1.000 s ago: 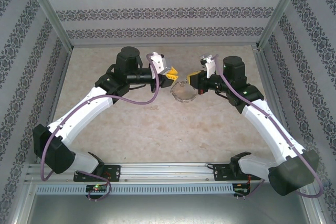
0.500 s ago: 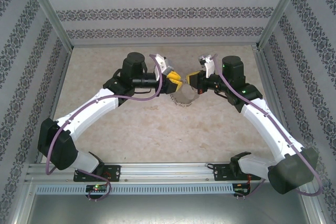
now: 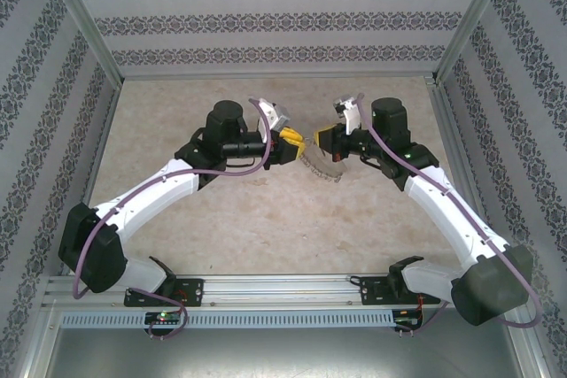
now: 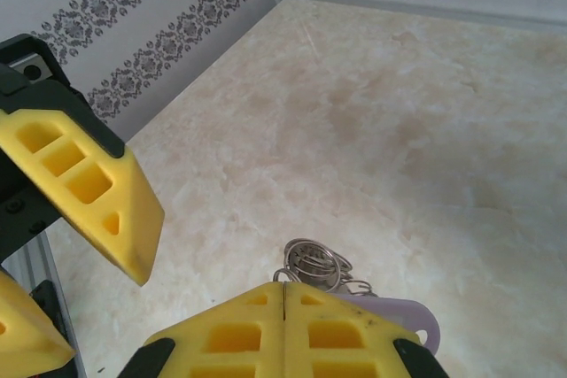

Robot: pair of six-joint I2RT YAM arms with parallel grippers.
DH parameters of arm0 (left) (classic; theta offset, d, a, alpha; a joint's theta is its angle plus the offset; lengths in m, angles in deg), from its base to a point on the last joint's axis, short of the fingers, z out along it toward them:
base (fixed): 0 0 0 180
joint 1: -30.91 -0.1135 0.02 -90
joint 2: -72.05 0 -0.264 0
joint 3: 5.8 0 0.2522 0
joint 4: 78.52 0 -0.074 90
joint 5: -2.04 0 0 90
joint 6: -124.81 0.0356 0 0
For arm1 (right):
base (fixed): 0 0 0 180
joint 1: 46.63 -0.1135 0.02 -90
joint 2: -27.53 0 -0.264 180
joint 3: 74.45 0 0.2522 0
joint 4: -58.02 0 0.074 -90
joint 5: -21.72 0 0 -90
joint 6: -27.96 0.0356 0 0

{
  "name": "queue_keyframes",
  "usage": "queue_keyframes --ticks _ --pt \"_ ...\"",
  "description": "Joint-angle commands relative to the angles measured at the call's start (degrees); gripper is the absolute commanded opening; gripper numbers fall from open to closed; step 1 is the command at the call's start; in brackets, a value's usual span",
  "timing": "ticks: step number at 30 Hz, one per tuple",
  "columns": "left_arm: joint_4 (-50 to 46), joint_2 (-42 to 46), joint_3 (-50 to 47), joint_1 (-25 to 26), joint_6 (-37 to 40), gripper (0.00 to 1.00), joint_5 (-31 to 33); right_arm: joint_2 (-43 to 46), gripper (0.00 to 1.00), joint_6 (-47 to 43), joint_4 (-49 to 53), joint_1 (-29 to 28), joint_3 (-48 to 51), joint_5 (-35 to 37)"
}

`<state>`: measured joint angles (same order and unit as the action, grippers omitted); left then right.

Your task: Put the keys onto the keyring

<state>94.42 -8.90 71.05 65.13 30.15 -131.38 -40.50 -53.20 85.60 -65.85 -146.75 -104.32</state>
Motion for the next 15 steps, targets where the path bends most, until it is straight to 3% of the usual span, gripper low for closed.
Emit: queue_keyframes --ticks 1,15 --pt "3.6 1.3 -1.8 0.9 -2.5 0.29 0.0 0.2 0.00 1.0 -2.6 0.5 0.9 -0.5" --pt "7.6 0.4 -7.1 1.7 -6.5 0.26 0.2 0.2 0.00 3.1 -3.3 -0.5 4.9 0.0"
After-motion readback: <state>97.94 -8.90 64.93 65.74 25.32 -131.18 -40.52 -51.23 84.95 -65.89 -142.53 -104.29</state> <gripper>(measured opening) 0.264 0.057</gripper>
